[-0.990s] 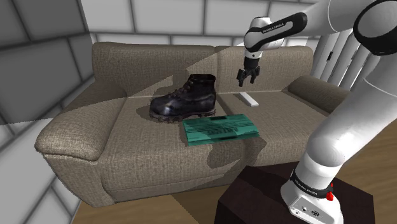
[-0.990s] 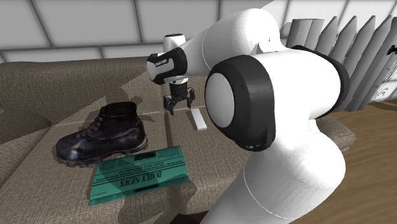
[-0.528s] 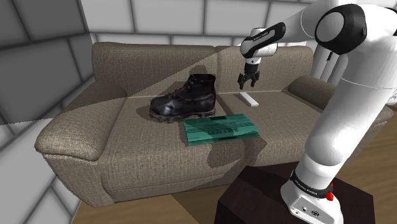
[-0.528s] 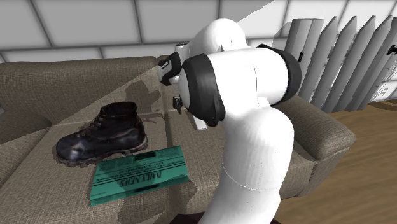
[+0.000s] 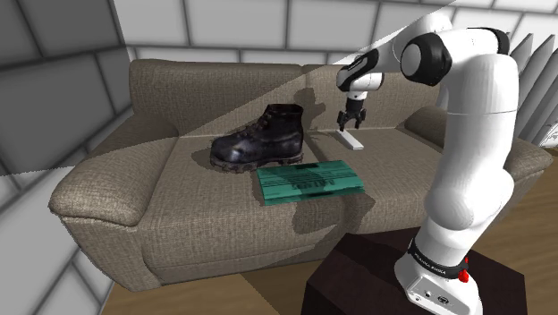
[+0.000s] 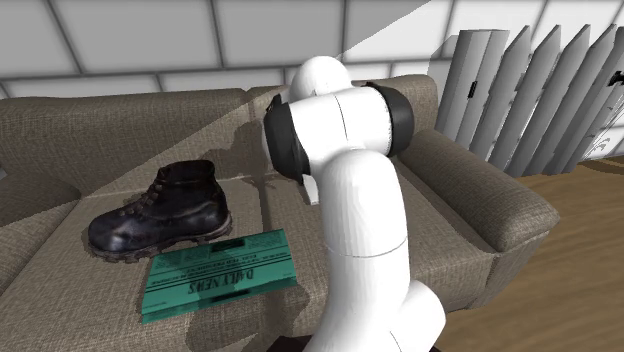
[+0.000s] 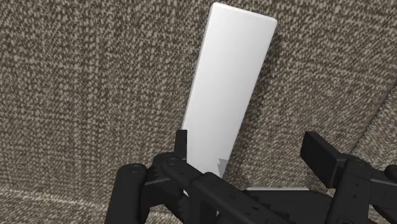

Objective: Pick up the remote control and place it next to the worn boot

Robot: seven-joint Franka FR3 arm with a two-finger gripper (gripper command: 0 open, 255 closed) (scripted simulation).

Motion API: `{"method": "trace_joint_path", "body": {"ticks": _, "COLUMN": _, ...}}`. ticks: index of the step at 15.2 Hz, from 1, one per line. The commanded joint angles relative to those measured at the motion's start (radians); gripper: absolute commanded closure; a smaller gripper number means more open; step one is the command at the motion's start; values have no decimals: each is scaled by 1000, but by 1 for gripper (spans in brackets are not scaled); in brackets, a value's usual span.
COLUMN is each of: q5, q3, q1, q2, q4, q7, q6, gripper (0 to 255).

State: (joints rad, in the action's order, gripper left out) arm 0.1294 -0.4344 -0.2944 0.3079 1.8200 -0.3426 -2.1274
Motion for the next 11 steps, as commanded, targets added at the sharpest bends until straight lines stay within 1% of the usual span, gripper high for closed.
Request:
{"method": "trace_joint_path", "body": {"ticks": 1, "q5": 40, "q3": 1, "q1": -36, "q2": 80, "q4": -79, "q7": -24, "q6": 14, "gripper": 0}}
{"method": "trace_joint_path", "body": {"ticks": 2, "q5": 44, "q3": 2, "q1": -41, "q2": 90, "q4": -88, "q7": -26, "q6": 15, "gripper": 0}}
{"method": "trace_joint_path", "body": {"ticks": 9, "q5": 70, "q3": 16, "q1": -51, "q2": 139, "q4": -53, "q7": -43, "q6": -66, "gripper": 0}}
{"method": "trace_joint_path", "body": {"ticks": 11, "q5": 70, "q3": 16, "q1": -51, "q2": 139, "q4": -53, "q7": -43, "q6": -66, "gripper": 0}}
